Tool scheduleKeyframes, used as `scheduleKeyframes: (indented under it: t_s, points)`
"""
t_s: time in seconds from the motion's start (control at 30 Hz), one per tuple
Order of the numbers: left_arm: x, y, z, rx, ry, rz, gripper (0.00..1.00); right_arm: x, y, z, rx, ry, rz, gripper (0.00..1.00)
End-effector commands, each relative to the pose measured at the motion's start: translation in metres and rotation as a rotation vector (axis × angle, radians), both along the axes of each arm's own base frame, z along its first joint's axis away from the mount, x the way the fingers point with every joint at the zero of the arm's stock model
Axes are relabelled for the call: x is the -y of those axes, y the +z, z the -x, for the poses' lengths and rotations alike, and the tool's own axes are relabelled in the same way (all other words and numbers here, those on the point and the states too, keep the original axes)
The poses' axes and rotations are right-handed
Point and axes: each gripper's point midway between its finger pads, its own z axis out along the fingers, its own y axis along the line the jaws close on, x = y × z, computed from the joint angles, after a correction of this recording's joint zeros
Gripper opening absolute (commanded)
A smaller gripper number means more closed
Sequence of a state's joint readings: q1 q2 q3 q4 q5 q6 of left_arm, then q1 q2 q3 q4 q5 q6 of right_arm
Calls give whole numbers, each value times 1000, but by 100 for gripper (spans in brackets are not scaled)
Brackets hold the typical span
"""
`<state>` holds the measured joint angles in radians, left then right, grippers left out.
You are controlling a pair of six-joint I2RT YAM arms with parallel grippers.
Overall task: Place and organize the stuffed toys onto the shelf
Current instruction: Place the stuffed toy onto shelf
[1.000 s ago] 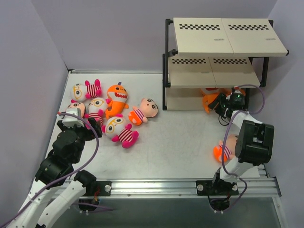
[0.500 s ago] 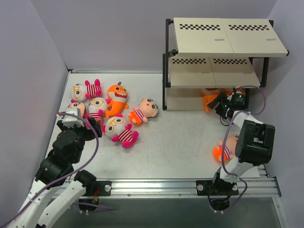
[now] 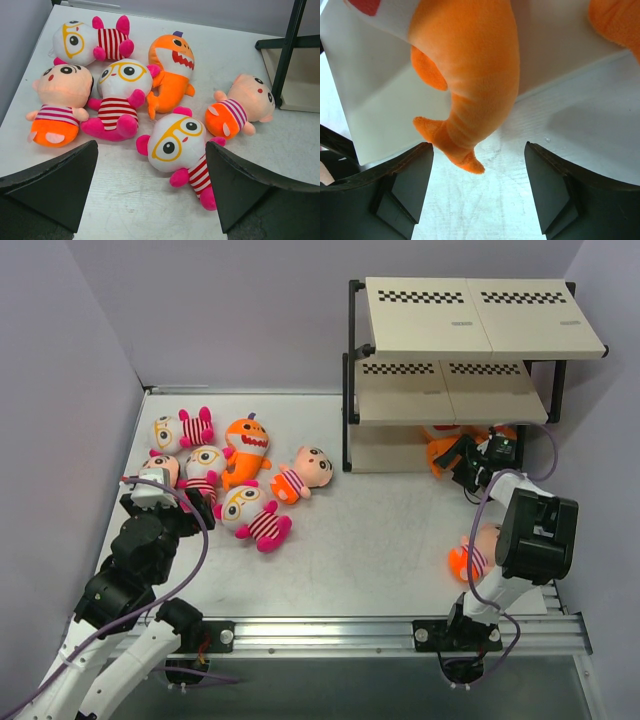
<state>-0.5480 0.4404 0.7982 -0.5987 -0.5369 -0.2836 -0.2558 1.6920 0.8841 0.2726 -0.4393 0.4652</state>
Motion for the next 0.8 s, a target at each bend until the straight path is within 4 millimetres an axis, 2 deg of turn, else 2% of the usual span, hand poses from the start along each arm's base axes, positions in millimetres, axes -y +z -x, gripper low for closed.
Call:
scheduleKeyframes:
  t_s: [0.0,0.17,0.53,0.63,0.77]
  points:
    - [0,7,0,23,-1,17,97,1,33,-6,89,1,5,75]
    - [-1,9,2,35,1,24,97,3,49,-4,158,-31,5,77]
    - [-1,10,2,37,-2,26,97,6,44,15,158,-90,9,81]
    - [-1,9,2,37,-4,27,97,5,52,19,185,-99,5,80]
    - [0,10,2,37,-6,29,97,4,80,19,260,-112,2,80]
